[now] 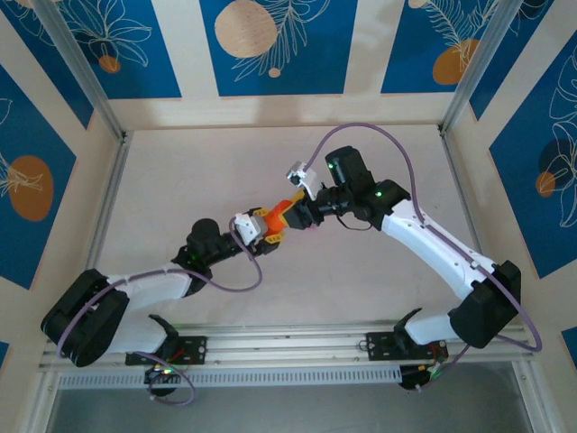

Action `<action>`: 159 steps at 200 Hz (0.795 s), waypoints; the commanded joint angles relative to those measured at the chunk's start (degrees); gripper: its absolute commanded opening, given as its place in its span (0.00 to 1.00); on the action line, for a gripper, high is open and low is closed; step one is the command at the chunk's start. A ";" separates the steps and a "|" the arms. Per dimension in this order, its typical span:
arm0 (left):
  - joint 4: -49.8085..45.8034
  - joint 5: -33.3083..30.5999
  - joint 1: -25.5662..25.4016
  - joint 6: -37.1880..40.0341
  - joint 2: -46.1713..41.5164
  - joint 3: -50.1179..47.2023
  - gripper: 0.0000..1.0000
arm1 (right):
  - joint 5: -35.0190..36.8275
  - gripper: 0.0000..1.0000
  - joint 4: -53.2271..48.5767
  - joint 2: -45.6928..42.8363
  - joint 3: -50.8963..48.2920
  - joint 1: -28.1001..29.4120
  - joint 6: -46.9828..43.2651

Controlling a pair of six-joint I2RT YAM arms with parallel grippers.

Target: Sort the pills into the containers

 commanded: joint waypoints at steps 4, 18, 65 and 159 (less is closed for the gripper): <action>7.36 -4.49 -1.35 2.92 -1.94 2.04 0.00 | 11.77 0.22 0.34 0.97 -2.73 1.81 20.99; 7.70 -6.11 -2.31 3.78 -1.61 2.13 0.00 | 15.08 0.22 3.18 0.39 -4.15 2.95 27.18; 6.50 -10.08 -4.26 7.05 -1.43 1.96 0.00 | 23.41 0.25 6.38 -0.45 -5.60 5.60 44.82; 10.66 -11.56 -5.87 8.35 3.17 0.33 0.00 | 36.79 0.57 -2.92 -0.64 1.63 8.48 69.39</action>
